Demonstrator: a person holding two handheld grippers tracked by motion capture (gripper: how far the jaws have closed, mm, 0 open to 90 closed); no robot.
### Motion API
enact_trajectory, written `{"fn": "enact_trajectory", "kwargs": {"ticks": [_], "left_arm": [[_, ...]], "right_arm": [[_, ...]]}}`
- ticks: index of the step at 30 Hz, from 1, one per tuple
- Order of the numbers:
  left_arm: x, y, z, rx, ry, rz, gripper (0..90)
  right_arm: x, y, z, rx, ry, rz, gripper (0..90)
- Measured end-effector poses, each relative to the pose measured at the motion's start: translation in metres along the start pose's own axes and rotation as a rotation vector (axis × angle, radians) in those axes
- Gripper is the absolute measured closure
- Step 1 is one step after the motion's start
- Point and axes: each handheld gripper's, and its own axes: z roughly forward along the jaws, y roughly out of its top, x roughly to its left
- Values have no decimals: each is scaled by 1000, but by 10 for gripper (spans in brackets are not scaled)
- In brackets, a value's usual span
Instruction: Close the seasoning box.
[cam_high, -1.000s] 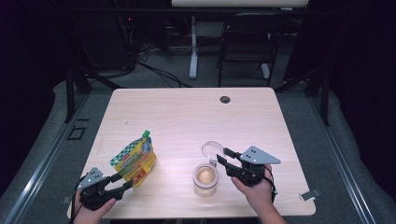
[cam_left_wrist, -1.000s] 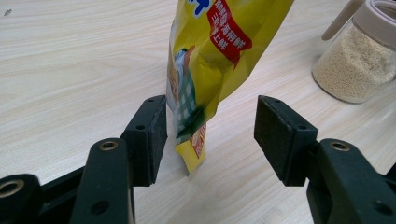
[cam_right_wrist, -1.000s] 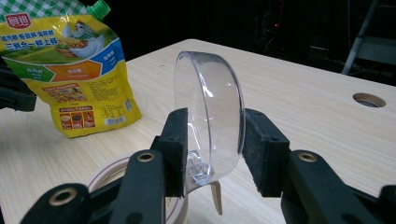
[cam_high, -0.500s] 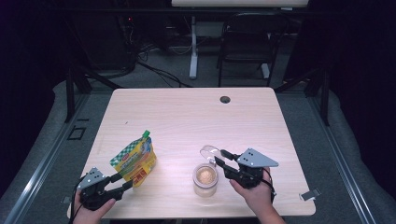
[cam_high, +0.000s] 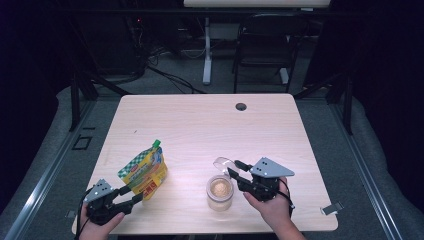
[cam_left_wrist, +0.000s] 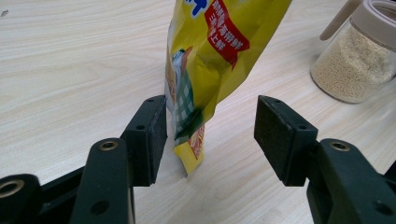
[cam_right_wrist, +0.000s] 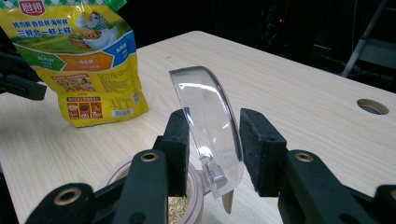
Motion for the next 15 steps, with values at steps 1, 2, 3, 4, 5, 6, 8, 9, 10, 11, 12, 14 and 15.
{"fn": "enact_trajectory", "kwargs": {"ticks": [1, 2, 3, 4, 5, 6, 8, 9, 10, 11, 12, 14, 15], "left_arm": [[0, 0, 0, -7, 1, 2, 444], [0, 0, 0, -5, 0, 6, 444], [0, 0, 0, -5, 0, 7, 444], [0, 0, -1, -7, 0, 8, 444], [0, 0, -1, -7, 1, 7, 444], [1, 0, -1, -5, 3, 7, 444], [2, -1, -2, -5, 4, 5, 445], [2, -1, -2, -10, 5, 1, 444], [2, -1, -2, -13, 5, 0, 445], [2, -1, -2, -13, 6, 1, 444], [2, -1, -2, -13, 6, 2, 444], [3, -1, -2, -3, 4, 6, 444], [3, -1, -2, -2, 9, 7, 444]], "right_arm": [[1, 1, 0, 4, 1, -2, 636], [2, 1, 0, 10, 1, -9, 634], [3, 1, -1, 13, 3, -18, 631], [4, 1, -2, 20, 2, -32, 628], [5, 0, -2, 23, 7, -40, 623], [7, 0, -3, 27, 7, -52, 619], [10, -1, -4, 28, 3, -73, 612], [11, -1, -4, 33, 5, -84, 610], [13, -2, -4, 30, 4, -96, 609], [15, -2, -4, 35, -2, -109, 607], [16, -2, -3, 32, -5, -113, 606], [17, -3, -4, 38, -3, -117, 597], [18, -3, -4, 34, -5, -115, 592]]}}
